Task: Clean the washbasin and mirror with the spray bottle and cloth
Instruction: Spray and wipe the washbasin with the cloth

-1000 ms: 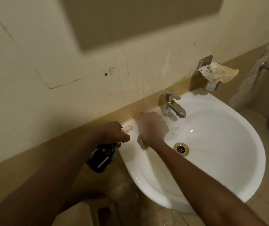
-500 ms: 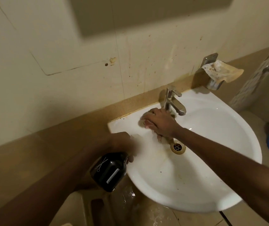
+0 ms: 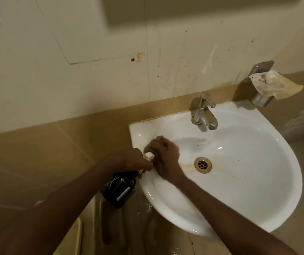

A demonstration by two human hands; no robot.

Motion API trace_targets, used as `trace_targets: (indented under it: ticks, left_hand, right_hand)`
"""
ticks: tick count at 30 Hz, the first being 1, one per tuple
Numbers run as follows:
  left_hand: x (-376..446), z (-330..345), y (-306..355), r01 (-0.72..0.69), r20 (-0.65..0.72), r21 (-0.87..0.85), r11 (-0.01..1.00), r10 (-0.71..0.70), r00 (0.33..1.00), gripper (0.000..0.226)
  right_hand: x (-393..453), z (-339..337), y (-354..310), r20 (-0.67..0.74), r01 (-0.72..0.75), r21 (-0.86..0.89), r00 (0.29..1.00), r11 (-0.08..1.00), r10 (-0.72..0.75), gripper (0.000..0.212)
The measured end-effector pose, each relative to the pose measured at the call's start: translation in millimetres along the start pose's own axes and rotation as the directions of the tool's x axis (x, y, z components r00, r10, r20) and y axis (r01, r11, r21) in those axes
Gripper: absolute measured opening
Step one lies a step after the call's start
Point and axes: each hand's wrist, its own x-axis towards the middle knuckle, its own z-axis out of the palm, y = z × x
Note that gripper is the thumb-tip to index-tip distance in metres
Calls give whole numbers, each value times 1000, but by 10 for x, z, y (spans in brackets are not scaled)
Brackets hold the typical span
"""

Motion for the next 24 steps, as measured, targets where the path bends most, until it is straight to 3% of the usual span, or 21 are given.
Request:
trace_targets:
  ticks: [3,6,9,12,16,18,20,22,24]
  left_hand:
    - [-83,29,17,32,-21,-13,999,-32,999,17]
    - [-161,67,57,93,60,-91,991,-88,994,17]
    - [-200,144,118,97,10,-173,980,-97,995,18]
    - [-277,275,199,61,-100,-257,965,-89,991,15]
    - [-392,456,268,-34,-360,-189,981,-37,932,22]
    - [-451,513,231,-14,-303,-217,976,-54,951,42]
    - [-464,570,161,65,-153,-208,976,-99,983,50]
    - [-500,607,129,120,-74,-182,976,-135,988,41]
    - [-508,636,109,136,-84,-215,967,-157,984,31]
  right_hand:
    - [-209,70,-4,30,88,70,996,994,-90,32]
    - [-142,16,76,136,24,59,990,998,-32,38]
    - [-169,1,-12,166,-64,96,985,993,48,42]
    - [-139,-63,-13,248,-66,55,967,996,51,54]
    - [-176,-45,-134,247,-195,93,955,976,167,53]
    - [-349,-61,-217,290,-247,160,937,956,194,40]
    - [-578,-190,-198,408,-208,174,905,962,122,31]
    - [-773,-452,-121,544,-169,172,838,971,50,33]
    - [-865,-660,-17,672,-203,156,739,967,47,37]
